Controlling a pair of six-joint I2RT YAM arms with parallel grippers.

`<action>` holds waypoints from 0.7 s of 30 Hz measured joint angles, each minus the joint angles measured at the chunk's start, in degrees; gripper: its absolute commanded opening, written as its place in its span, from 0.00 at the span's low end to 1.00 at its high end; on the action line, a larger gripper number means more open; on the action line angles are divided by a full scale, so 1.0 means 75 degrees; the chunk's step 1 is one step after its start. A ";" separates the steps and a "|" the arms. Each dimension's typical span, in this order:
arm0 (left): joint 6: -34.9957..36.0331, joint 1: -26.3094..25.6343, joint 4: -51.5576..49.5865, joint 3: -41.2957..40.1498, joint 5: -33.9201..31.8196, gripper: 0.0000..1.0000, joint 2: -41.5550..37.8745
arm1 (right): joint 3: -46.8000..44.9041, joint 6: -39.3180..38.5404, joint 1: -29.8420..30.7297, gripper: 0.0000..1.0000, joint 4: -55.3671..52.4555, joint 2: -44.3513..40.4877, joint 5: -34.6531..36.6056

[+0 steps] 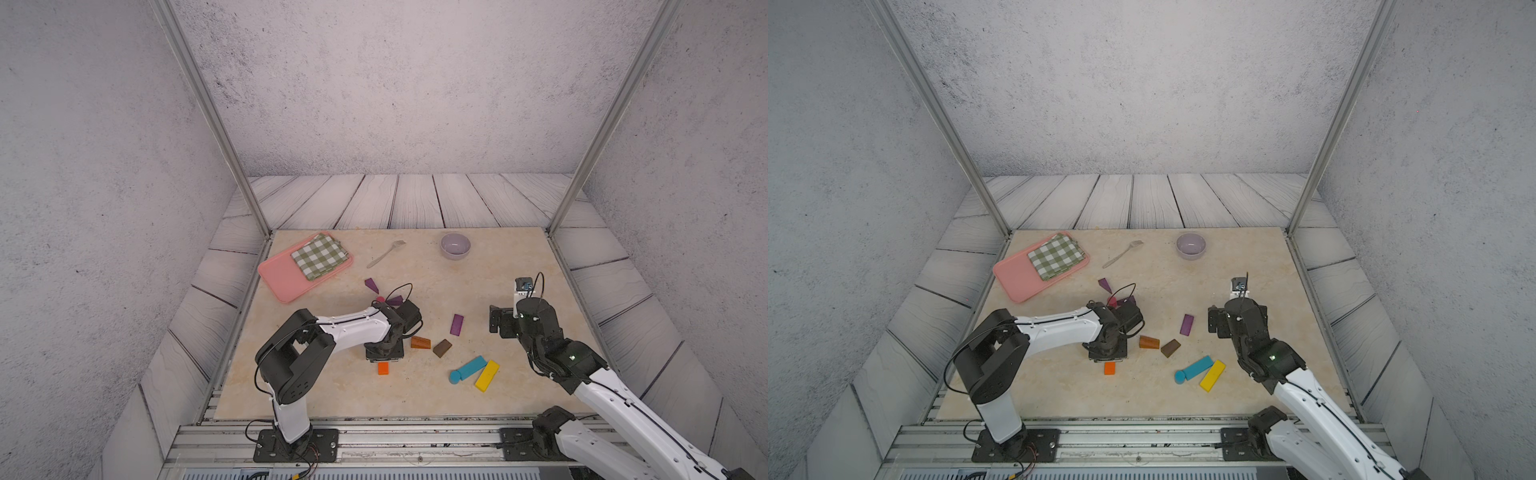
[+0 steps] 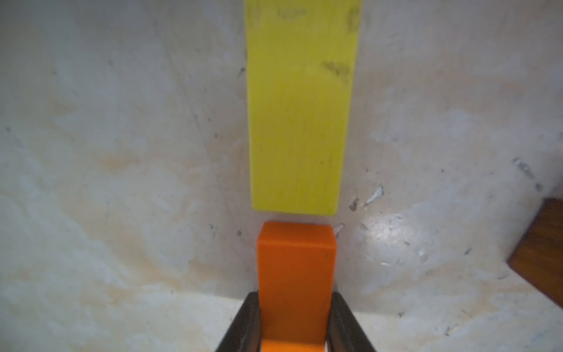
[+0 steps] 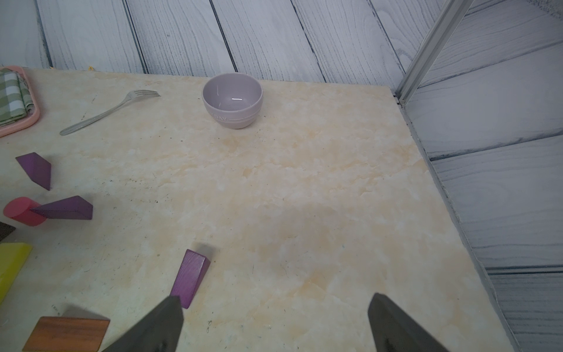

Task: Assemble a small pinwheel with building blocks
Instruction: Assemble the building block at the center of the board.

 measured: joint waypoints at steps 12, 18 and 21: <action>0.0111 0.0105 -0.0050 0.0108 0.0009 0.16 0.0087 | -0.0044 -0.0017 -0.0012 0.99 0.0006 -0.0038 0.0000; 0.0114 0.0111 -0.0090 0.0146 0.0012 0.18 0.0119 | -0.0044 -0.0017 -0.0012 0.99 0.0006 -0.0038 0.0000; 0.0114 0.0111 -0.0090 0.0146 0.0012 0.19 0.0119 | -0.0044 -0.0017 -0.0012 0.99 0.0006 -0.0038 0.0000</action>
